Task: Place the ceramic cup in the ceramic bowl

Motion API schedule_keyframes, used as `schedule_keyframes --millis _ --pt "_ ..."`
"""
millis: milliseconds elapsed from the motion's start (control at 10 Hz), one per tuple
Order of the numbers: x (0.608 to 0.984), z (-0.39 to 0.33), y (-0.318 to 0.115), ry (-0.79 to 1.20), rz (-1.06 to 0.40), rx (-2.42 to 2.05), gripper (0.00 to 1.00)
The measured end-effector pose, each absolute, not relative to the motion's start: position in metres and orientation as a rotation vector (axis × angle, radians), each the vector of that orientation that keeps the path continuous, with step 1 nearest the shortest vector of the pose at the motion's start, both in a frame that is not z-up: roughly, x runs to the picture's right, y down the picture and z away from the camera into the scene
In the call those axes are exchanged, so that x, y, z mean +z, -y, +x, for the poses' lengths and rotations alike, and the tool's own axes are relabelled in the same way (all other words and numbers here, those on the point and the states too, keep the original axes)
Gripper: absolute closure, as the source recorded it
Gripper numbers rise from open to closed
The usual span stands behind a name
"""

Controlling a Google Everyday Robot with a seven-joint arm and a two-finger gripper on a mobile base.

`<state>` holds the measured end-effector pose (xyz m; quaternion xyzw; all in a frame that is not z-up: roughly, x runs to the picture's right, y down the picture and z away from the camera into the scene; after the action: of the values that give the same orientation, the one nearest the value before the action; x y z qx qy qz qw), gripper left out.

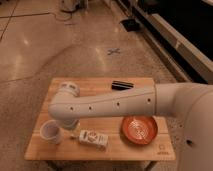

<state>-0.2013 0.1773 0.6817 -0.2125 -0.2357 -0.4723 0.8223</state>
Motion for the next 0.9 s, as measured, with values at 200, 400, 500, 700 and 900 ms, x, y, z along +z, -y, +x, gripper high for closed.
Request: schedule_keyframes --millis 200,400,500,700,900 --pt "0.688 -0.219 -0.180 0.516 -0.460 -1.040 0.35" --pt "0.696 -0.232 -0.190 0.520 -0.479 -1.077 0.35" --pt "0.700 -0.237 -0.195 0.521 -0.485 -1.091 0.35" --pt "0.708 -0.247 -0.207 0.529 -0.492 -1.108 0.35" --pt "0.714 -0.256 -0.213 0.538 -0.481 -1.107 0.39"
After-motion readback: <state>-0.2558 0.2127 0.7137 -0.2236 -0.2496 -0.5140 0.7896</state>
